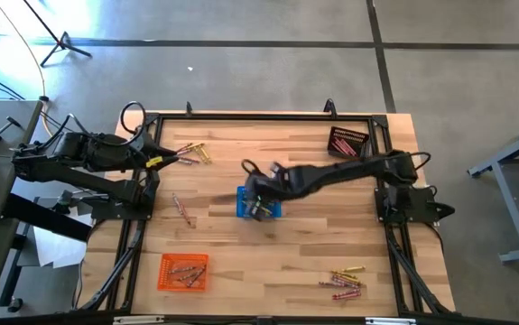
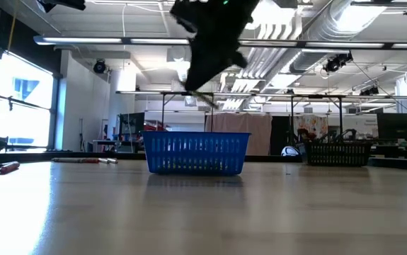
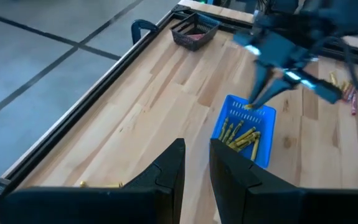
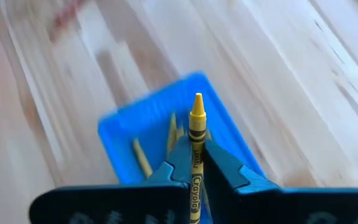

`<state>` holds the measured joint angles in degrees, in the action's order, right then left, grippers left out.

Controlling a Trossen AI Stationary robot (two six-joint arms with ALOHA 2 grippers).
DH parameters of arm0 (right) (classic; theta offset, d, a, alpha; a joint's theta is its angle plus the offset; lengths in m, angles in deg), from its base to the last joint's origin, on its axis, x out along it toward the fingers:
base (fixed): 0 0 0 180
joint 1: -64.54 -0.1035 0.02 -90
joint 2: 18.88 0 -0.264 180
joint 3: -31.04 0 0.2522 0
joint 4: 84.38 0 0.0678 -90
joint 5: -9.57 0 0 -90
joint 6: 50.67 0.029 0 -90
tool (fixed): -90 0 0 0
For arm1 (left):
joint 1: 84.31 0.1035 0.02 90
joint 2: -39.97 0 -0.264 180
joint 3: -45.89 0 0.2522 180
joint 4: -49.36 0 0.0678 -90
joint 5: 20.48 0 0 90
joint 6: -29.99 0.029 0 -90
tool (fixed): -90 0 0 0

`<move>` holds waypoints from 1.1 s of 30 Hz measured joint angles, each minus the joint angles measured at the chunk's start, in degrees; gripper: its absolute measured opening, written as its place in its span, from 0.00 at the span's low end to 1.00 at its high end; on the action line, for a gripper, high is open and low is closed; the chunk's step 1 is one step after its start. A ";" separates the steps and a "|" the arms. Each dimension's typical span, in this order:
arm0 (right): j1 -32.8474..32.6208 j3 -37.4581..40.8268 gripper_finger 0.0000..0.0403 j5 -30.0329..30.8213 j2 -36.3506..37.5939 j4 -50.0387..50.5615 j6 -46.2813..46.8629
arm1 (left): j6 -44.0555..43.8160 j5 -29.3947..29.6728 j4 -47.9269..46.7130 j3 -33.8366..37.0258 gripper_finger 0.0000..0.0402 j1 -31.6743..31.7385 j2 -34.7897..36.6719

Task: Sort crayons
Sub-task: Put the yellow crayon into the blue basket

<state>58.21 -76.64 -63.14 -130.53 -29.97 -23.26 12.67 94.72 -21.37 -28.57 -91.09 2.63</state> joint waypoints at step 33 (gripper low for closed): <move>-13.21 -8.47 0.22 -25.06 -4.18 43.45 16.87 | -1.07 -2.12 -6.19 -0.02 0.15 -0.02 0.00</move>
<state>45.00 -85.11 -88.20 -134.71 13.48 -6.39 11.60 92.59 -27.56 -28.60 -91.12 2.63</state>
